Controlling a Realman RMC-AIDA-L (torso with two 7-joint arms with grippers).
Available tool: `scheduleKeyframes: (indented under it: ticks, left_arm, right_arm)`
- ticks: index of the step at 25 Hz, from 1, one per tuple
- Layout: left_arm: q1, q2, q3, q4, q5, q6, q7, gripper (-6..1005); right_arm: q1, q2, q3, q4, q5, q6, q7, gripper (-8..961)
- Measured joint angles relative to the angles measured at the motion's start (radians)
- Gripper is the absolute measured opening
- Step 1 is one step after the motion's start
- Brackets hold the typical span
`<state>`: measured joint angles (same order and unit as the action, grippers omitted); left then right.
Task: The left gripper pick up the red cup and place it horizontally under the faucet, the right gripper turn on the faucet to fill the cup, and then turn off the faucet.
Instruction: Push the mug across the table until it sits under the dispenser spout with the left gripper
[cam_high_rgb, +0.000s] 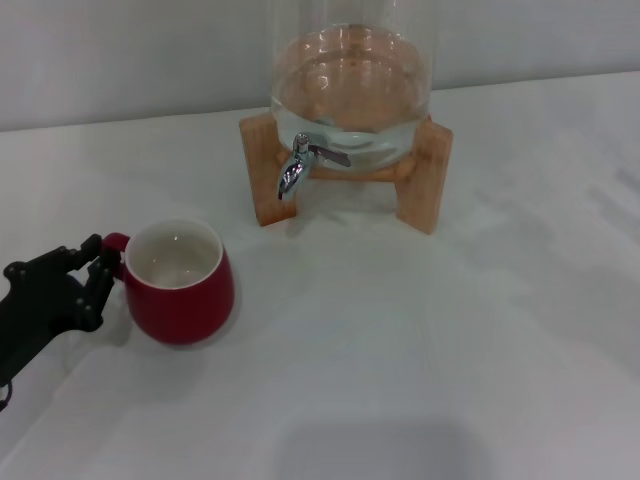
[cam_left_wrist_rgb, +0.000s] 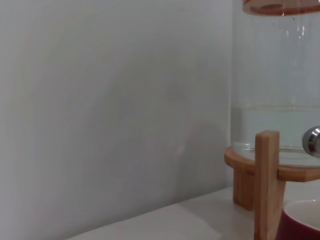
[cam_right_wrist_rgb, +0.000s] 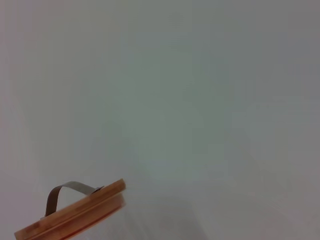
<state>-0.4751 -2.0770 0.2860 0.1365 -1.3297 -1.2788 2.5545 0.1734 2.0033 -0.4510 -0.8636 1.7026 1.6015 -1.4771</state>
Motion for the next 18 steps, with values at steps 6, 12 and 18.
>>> scheduleKeyframes:
  ticks: [6,12,18]
  left_arm:
    - [-0.036,0.0,0.001,0.0,0.012,0.022,-0.029,156]
    - [-0.065,0.0,0.001,0.0,0.019,0.057,-0.048,156]
    - [-0.096,-0.001,0.001,-0.003,0.025,0.096,-0.044,156]
  right_arm:
    - [0.0,0.0,0.0,0.0,0.0,0.002,0.0,658]
    - [0.001,0.0,0.0,0.002,0.0,0.002,0.0,659]
    - [0.004,0.0,0.0,0.01,0.0,0.002,-0.002,658]
